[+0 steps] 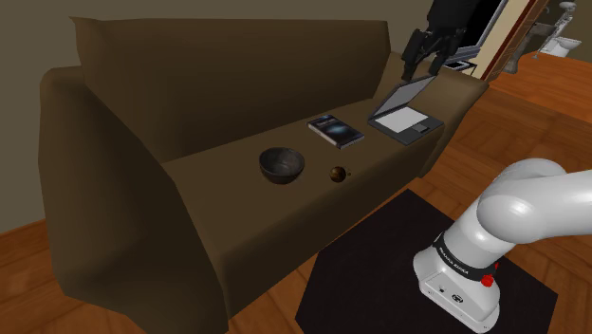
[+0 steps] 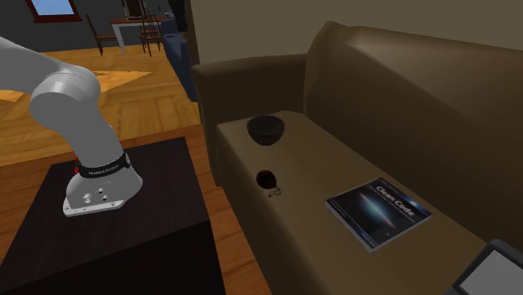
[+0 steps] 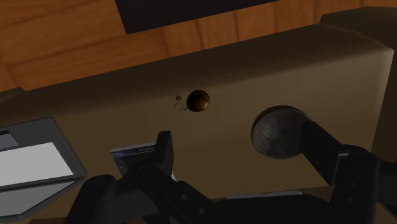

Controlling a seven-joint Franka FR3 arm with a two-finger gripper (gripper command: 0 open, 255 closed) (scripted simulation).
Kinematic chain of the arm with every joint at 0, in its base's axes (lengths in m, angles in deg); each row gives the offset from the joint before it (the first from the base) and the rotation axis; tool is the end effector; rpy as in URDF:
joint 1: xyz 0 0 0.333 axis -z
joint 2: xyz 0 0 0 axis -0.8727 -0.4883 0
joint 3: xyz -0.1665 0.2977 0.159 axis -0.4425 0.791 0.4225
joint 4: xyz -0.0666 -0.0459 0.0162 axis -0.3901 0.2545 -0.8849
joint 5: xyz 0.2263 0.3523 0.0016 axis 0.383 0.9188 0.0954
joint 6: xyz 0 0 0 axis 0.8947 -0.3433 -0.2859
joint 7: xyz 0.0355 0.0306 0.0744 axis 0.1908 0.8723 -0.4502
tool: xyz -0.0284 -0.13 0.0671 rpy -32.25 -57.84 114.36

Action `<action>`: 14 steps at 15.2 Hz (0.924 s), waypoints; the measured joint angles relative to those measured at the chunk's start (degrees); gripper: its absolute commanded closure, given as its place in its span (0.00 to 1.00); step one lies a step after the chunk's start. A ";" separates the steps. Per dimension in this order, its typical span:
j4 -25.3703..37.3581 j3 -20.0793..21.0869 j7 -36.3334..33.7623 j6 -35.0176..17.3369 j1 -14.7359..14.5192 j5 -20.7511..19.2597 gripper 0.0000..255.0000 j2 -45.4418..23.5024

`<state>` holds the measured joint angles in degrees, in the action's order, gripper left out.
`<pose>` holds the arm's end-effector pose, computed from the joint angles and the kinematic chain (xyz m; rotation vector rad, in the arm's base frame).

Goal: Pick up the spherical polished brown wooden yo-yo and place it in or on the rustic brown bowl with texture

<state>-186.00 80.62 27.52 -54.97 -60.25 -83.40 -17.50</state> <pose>0.2773 0.0088 0.6216 3.0291 -0.2190 0.1080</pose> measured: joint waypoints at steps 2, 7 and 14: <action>-0.43 0.01 -0.21 -0.80 0.12 -0.06 0.00 -0.61; -4.23 0.40 -2.40 -7.69 1.11 -0.47 0.00 -5.82; -6.09 0.79 -5.91 -18.70 2.98 -1.70 0.00 -18.16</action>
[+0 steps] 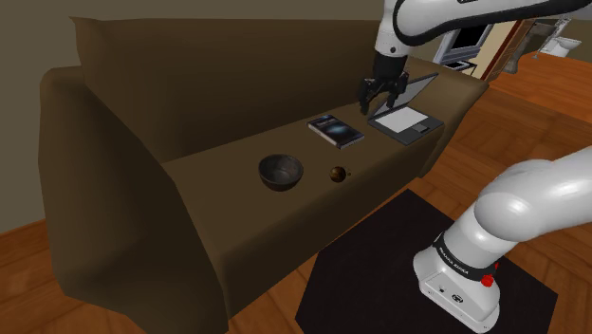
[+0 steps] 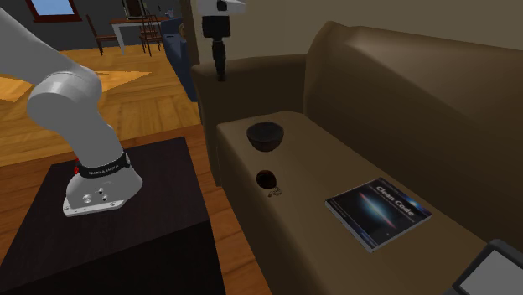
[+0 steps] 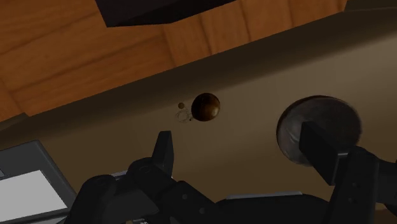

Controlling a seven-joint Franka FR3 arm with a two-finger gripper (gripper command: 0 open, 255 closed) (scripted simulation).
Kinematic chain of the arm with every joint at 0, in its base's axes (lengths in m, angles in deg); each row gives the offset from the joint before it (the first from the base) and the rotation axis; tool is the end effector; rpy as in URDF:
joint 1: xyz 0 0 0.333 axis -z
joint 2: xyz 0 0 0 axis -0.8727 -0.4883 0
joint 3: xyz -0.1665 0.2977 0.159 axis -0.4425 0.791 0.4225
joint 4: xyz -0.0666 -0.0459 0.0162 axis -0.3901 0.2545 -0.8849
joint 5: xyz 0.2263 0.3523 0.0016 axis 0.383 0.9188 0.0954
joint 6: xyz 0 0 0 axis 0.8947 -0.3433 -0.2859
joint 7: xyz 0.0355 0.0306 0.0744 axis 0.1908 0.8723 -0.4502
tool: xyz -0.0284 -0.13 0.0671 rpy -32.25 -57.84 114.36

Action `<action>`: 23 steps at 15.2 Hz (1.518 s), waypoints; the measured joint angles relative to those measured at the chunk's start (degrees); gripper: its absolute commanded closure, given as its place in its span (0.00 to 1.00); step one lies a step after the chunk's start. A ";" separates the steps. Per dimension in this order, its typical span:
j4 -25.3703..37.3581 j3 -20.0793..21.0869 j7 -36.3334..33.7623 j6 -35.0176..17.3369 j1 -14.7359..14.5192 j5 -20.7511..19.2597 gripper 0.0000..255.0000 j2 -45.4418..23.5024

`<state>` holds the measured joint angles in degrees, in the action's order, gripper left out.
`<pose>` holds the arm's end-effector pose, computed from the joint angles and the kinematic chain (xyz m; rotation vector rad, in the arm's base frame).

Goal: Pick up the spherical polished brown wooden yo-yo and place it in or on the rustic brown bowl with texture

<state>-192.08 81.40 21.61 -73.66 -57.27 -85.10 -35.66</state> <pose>0.3850 -0.0069 0.4910 2.9882 -0.3661 -0.0295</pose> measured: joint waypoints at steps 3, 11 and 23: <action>-0.06 0.04 -1.58 -4.81 0.90 -0.82 0.00 -6.13; 2.80 -0.13 -6.35 -15.04 2.93 -3.55 0.00 -22.99; 14.86 -2.63 -12.41 -24.29 4.52 -7.42 0.00 -49.86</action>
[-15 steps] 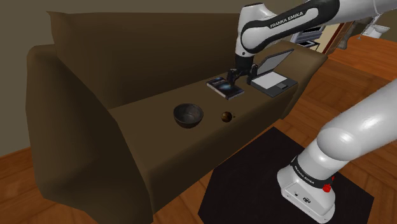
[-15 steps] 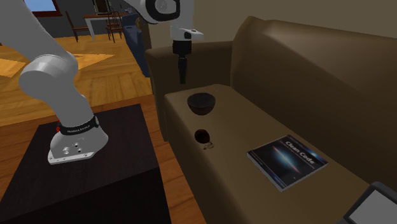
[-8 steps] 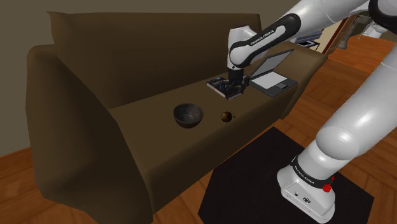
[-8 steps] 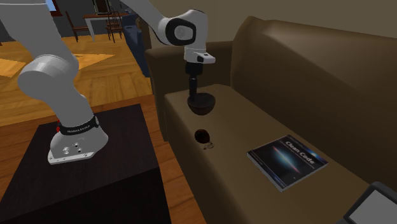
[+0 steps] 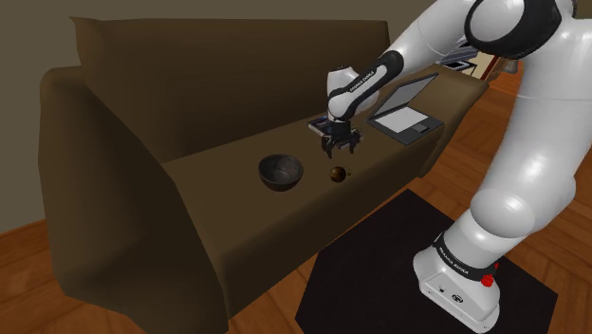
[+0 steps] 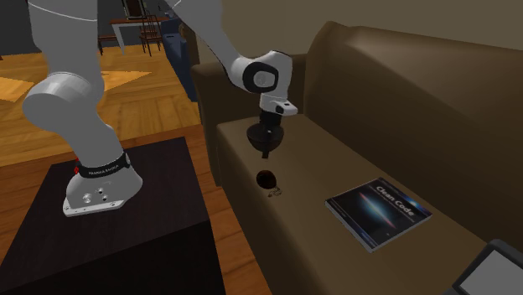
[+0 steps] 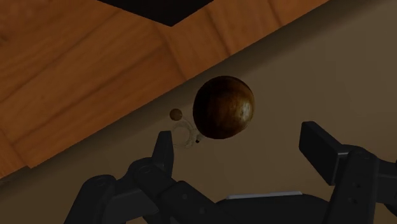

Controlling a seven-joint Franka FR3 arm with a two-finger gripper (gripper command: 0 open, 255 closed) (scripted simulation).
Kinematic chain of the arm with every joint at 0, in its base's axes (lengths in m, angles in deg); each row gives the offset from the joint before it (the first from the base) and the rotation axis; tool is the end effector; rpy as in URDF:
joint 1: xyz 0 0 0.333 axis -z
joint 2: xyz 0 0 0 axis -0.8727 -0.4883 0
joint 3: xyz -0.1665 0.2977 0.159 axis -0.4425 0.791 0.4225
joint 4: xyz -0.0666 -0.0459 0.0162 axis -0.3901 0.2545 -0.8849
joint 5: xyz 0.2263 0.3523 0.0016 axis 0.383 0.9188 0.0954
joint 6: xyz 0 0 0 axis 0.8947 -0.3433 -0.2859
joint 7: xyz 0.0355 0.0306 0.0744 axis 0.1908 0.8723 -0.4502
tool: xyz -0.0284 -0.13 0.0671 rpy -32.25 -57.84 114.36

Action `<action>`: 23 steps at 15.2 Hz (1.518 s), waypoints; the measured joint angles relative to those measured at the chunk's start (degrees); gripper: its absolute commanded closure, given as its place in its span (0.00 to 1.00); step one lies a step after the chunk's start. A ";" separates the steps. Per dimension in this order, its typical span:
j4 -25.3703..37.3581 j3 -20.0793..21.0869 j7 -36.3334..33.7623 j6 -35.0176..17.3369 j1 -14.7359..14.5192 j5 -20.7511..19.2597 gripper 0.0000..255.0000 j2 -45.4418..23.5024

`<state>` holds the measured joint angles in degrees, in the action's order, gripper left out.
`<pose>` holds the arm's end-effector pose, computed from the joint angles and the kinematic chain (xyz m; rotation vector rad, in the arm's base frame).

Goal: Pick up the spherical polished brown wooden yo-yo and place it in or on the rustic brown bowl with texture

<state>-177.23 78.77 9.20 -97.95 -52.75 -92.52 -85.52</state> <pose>0.5636 -0.0786 0.2065 2.8753 -0.6376 -0.2818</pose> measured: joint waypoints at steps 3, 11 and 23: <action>4.72 -0.69 -1.10 -0.88 0.07 -0.24 0.00 -6.95; 7.21 -1.68 -2.14 -4.67 0.35 -0.95 0.00 -14.11; 7.11 -1.90 -2.24 -6.26 0.47 -1.25 1.00 -15.43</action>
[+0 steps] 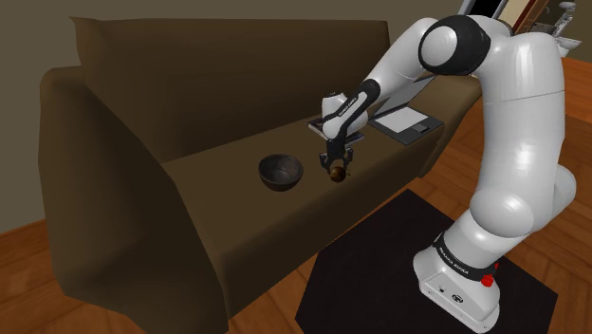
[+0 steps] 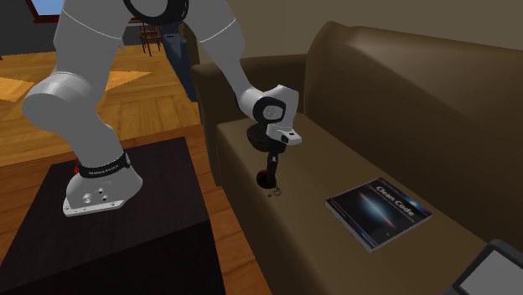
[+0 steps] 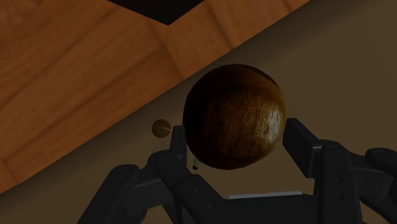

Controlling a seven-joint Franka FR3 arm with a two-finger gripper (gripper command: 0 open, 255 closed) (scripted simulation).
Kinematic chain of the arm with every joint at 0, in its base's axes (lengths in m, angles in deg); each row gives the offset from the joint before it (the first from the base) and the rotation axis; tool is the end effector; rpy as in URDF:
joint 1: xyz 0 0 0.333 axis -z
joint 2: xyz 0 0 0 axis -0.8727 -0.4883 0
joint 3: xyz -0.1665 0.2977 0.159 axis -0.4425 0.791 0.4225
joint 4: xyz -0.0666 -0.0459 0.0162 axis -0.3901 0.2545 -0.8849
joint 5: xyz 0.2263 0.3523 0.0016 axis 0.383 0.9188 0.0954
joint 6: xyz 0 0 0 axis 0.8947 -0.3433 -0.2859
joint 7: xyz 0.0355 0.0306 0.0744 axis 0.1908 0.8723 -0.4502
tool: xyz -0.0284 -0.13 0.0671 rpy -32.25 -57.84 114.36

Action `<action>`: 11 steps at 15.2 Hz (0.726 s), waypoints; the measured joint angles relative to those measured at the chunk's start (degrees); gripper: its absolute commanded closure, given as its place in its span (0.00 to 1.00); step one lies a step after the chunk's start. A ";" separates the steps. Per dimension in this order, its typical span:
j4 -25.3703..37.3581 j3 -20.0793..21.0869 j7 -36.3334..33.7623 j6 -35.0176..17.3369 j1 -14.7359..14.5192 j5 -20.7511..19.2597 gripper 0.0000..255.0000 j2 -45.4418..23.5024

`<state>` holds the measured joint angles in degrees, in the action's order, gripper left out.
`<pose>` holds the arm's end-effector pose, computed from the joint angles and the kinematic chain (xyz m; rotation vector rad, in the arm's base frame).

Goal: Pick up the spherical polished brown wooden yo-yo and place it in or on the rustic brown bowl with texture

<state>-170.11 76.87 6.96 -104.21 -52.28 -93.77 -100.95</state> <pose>0.5879 -0.1034 0.0961 2.8459 -0.6939 -0.3326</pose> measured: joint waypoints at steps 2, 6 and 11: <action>0.02 -0.01 0.00 0.03 0.01 0.00 1.00 -0.01; -0.01 -0.02 -0.01 0.03 0.00 0.00 1.00 0.00; -0.45 0.13 0.44 1.64 0.16 0.26 1.00 2.00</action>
<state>-170.56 77.00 7.40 -102.57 -52.12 -93.50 -98.95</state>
